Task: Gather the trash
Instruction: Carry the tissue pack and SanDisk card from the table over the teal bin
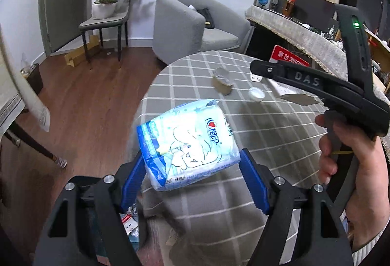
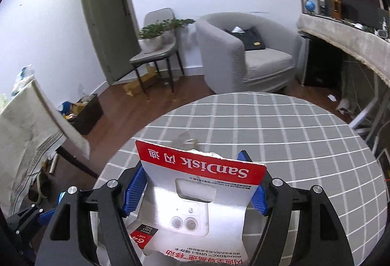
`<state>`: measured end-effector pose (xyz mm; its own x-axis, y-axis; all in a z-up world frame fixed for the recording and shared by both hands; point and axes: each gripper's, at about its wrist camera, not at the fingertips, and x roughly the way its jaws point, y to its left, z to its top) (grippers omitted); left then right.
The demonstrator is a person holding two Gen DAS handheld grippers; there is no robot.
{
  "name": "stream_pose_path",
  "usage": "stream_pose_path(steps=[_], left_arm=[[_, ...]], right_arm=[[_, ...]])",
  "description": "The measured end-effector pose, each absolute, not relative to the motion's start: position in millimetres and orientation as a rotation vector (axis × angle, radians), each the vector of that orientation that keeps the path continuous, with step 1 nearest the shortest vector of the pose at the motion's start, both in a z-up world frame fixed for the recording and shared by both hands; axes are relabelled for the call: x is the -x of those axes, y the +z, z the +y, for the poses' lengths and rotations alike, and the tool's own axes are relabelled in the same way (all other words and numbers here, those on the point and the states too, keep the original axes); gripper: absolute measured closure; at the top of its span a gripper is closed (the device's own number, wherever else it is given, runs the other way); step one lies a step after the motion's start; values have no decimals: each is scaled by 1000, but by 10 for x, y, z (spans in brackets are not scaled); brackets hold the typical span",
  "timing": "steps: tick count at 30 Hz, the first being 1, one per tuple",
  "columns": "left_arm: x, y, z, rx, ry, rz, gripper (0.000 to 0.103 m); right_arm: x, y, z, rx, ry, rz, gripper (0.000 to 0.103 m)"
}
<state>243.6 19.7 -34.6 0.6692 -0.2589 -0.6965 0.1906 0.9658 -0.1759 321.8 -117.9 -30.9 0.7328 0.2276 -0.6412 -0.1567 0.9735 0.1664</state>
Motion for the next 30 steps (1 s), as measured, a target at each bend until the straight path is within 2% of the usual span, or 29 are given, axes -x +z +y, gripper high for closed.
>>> stream_pose_path(steps=[14, 30], left_arm=[[-2210, -480, 985, 121, -150, 817, 26], [-2058, -1238, 1839, 160, -41, 983, 26]], right_arm=[[-3107, -364, -266, -84, 400, 751, 30], [-3004, -528, 808, 7, 566, 798, 30]])
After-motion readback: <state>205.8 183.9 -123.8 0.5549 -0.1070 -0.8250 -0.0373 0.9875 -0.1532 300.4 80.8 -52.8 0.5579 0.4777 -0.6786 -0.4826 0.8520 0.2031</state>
